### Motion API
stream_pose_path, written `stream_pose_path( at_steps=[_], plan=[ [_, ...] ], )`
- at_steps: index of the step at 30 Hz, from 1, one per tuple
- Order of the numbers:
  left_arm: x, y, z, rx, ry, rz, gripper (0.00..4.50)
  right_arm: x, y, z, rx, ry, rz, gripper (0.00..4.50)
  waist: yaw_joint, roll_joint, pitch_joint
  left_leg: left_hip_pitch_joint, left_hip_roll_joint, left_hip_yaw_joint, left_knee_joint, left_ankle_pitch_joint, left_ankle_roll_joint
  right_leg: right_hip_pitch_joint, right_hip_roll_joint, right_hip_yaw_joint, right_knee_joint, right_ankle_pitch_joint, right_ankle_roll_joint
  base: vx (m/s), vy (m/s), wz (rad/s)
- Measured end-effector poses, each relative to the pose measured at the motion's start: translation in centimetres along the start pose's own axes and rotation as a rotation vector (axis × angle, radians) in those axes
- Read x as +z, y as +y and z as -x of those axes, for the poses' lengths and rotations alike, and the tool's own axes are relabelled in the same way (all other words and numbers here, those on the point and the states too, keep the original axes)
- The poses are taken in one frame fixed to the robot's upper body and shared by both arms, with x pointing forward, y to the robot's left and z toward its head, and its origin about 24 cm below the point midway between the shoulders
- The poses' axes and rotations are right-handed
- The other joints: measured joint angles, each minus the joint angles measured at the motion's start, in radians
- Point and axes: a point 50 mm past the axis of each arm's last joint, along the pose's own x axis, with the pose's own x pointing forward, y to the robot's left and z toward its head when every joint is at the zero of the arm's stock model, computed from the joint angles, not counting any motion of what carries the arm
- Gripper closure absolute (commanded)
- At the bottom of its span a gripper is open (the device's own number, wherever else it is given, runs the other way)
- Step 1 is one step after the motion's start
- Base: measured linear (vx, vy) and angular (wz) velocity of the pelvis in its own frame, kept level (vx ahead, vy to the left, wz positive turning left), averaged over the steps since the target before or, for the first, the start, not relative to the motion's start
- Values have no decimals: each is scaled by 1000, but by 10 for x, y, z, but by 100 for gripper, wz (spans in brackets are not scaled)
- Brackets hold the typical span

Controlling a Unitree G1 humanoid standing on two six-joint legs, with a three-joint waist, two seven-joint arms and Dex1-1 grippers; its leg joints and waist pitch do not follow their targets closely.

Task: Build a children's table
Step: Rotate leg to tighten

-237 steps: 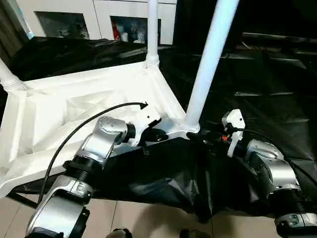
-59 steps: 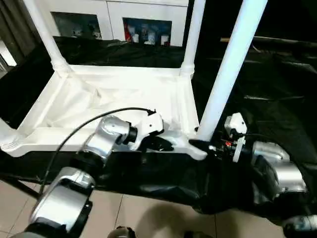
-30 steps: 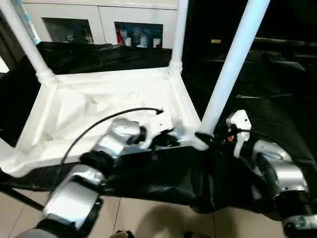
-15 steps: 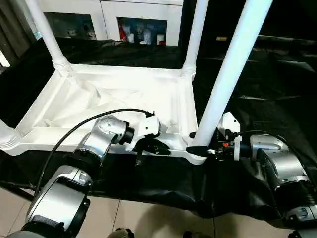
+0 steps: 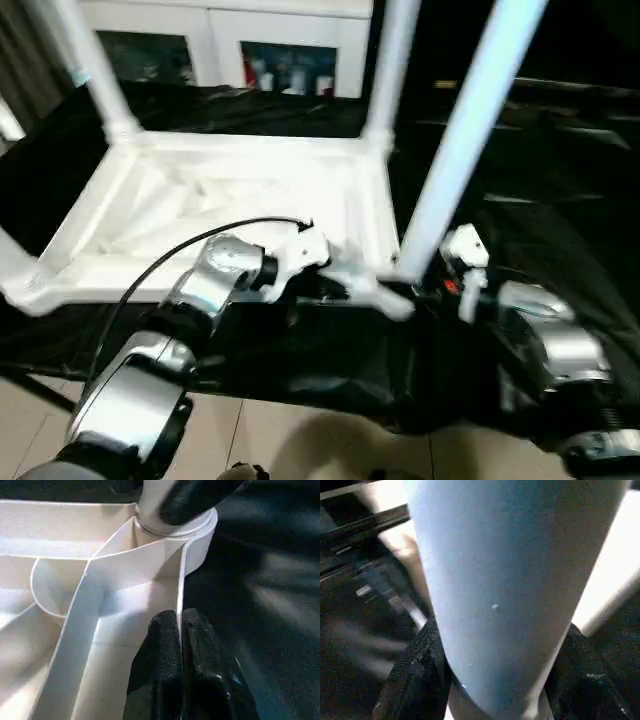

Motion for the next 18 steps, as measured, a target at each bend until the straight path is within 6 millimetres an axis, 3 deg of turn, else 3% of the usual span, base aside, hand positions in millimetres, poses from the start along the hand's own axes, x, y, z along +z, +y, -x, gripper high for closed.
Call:
stream_pose_path(
  at_steps=[3, 6, 8, 10, 15, 18],
  plan=[
    [10, 0, -23, 107, -2, 37, 450, -1, -6, -9, -255, -51, -69, 251, -13, 3, 0, 0, -2, 0, -2, 0, 0, 2, 0, 0, -10, 0, 0, 0, 0, 0],
    [14, -4, -34, 132, -6, 48, 450, -2, -8, -10, -343, -63, -83, 251, -14, 4, -1, 0, -3, -1, -3, 0, 0, 5, -1, 0, -18, 0, 0, 0, 0, 0],
    [15, -4, -35, 132, -6, 39, 450, -2, -7, -10, -355, -70, -79, 251, -14, 4, -1, 0, -4, -1, -3, 0, 0, 5, -1, 0, -19, 0, 1, 0, 0, 0],
    [15, -5, -35, 128, -7, 17, 450, -3, -7, -9, -357, -74, -72, 195, -12, 4, -1, 0, -5, -2, -4, 0, 0, 5, -1, 0, -20, 0, 1, 0, 0, 0],
    [14, -5, -35, 122, -17, -7, 450, -3, -3, -8, -354, -109, -96, 138, -10, 7, -3, 0, -6, -2, -10, 0, 0, 5, -1, 1, -19, 0, 0, 0, 0, 0],
    [15, -5, -34, 126, -34, -35, 450, -2, -5, 1, -305, -124, -95, 138, -6, 11, 0, -1, -6, -2, -12, 0, 0, 3, -1, 1, -19, 0, 0, 0, 0, 0]
  ],
)
